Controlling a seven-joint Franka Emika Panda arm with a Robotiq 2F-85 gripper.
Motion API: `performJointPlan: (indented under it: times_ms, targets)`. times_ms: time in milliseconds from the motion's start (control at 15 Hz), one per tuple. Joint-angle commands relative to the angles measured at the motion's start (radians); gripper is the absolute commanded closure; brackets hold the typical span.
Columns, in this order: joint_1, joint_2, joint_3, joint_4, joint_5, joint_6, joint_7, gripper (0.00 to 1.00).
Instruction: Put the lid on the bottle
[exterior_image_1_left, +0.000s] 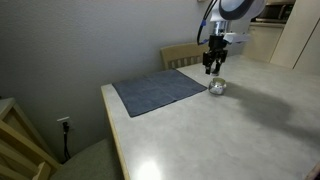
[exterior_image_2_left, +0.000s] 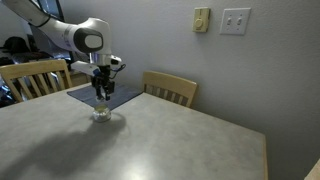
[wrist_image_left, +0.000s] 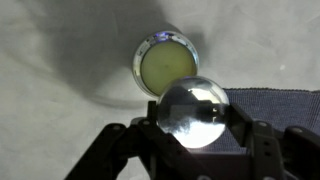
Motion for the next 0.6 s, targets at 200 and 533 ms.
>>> performJointPlan:
  times_ms: [200,533]
  targets:
    - [0.013,-0.027,-0.038,-0.069,0.041,0.035,0.186,0.56]
    - [0.011,-0.031,-0.031,-0.104,0.099,0.053,0.278,0.56]
